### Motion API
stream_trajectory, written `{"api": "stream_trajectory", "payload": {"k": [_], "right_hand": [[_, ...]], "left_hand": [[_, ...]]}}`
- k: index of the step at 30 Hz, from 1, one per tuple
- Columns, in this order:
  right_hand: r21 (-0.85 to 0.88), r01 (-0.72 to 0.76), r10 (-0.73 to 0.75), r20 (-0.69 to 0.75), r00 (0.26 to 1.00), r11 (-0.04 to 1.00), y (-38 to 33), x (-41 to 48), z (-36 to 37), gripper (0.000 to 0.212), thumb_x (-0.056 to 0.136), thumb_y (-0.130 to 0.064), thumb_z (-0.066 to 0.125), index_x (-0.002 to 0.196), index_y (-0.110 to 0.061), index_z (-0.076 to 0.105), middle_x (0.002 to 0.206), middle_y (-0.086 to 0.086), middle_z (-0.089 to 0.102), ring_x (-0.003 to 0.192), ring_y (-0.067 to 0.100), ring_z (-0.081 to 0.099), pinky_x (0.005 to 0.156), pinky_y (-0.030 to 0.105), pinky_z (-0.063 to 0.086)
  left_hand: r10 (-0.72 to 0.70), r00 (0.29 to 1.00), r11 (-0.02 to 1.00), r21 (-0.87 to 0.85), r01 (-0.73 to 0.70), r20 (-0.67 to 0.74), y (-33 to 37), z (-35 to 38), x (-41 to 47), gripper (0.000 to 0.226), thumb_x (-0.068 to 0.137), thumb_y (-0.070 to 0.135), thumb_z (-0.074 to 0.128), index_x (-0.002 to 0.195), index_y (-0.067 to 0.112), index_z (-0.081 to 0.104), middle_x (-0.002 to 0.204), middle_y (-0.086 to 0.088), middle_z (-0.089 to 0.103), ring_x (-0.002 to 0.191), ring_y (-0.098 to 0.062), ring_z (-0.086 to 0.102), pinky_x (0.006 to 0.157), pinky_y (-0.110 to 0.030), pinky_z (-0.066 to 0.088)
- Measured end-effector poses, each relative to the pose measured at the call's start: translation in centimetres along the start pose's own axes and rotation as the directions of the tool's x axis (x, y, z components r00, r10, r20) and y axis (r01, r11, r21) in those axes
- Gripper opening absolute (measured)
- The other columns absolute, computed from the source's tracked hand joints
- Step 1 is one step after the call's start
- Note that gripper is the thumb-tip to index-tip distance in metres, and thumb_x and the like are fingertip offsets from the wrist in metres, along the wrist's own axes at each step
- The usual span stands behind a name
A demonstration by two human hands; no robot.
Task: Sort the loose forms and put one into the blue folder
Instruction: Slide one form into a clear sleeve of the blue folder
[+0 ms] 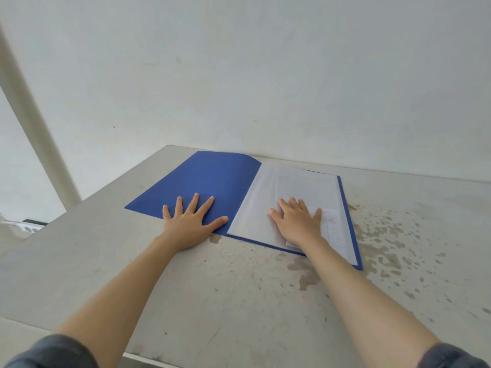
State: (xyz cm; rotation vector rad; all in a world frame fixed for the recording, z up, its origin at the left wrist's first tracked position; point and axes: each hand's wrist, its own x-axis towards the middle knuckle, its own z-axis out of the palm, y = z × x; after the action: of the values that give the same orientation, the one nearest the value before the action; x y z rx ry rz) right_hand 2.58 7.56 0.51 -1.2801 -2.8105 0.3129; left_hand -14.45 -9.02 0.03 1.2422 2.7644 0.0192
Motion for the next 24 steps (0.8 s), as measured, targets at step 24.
{"api": "stream_trajectory", "payload": {"k": [24], "right_hand": [[0.022,0.242,-0.242,0.023,0.97,0.97,-3.5,-0.9,1.4,0.059,0.093,-0.063,0.014,0.148,-0.042,0.009,0.161,-0.006,0.001,0.149,0.018,-0.003,0.116,0.054,-0.004]], "left_hand": [[-0.445,0.879,0.838,-0.426,0.341,-0.172,-6.0,-1.2,-0.1,0.081,0.086,0.072,0.017,0.148,0.02,0.023,0.151,-0.009,0.031,0.14,-0.028,0.025,0.116,-0.048,0.012]]}}
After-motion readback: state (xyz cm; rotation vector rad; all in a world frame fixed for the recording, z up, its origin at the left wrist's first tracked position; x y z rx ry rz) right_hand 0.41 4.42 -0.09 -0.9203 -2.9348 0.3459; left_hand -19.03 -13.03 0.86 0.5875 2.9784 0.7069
